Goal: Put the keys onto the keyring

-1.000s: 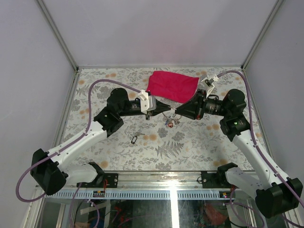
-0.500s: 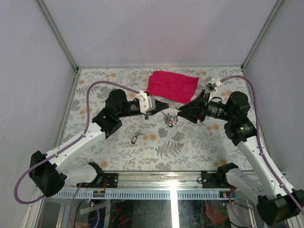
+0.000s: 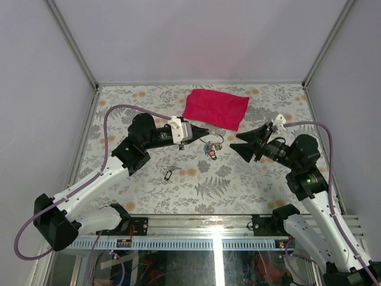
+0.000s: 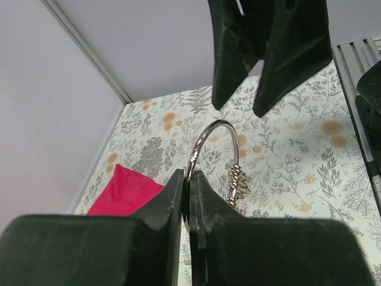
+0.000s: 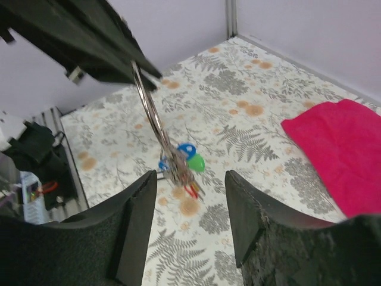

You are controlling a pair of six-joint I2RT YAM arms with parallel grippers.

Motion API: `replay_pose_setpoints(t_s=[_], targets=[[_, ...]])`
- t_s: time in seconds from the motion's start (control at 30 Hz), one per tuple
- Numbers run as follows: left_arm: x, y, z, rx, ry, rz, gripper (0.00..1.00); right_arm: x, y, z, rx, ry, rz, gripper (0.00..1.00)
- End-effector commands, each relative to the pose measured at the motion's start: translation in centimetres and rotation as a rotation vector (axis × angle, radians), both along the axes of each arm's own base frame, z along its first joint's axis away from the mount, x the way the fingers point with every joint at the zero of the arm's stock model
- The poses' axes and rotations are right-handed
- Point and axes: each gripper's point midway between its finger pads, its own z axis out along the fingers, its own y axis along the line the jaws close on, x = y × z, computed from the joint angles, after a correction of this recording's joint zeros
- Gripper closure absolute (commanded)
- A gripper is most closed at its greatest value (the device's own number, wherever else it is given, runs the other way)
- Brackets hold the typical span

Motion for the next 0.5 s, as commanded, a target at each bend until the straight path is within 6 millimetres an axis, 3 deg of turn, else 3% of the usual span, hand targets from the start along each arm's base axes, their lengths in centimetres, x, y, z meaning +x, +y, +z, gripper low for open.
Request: replay_pose_setpoints(t_s=[0.0,0.13,0.47], targets=[[-1.1,0.4,1.8,-0.025,-0.084,-0.025,1.0,0.0,-0.5,0.1,-0.002,-0.262,-0.02,0.45],[-1.5,0.3,1.5,-0.011,-0.092,-0.053,1.0,-1.2,-0.1,-0.6,0.025,-0.367,0.029,0.46],[-2.6,0.2,1.5,0.002,-0.104,-0.109,1.0,-2.8,1.4,-1.8,0.019,-0.358,0.193,0.45]])
